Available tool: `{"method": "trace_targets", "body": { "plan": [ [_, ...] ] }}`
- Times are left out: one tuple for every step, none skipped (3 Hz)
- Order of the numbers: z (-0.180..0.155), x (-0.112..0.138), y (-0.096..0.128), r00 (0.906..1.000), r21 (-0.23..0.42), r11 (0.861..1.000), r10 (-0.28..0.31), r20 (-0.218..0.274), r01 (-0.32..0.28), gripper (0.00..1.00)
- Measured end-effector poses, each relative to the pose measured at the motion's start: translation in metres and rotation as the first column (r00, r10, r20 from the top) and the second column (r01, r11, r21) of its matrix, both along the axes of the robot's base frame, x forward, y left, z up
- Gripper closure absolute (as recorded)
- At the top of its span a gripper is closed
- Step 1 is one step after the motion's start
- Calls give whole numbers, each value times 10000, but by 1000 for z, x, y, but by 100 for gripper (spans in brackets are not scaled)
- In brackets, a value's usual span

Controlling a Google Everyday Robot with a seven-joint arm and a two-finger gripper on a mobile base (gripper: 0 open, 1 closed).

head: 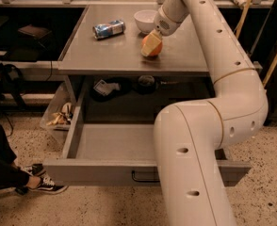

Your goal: Place orange into top drawer

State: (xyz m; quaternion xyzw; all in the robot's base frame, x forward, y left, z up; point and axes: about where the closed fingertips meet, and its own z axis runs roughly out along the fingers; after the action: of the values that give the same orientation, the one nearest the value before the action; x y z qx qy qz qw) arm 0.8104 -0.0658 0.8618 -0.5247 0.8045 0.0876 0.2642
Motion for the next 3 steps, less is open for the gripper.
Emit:
{"method": "trace_targets", "body": {
  "plan": [
    [0, 0, 0, 10000, 1, 10000, 1, 1, -1, 66],
    [14, -7, -5, 9994, 503, 9983, 268, 219, -279, 89],
    [55, -43, -36, 9944, 1541, 9841, 779, 713, -882, 100]
  ]
}}
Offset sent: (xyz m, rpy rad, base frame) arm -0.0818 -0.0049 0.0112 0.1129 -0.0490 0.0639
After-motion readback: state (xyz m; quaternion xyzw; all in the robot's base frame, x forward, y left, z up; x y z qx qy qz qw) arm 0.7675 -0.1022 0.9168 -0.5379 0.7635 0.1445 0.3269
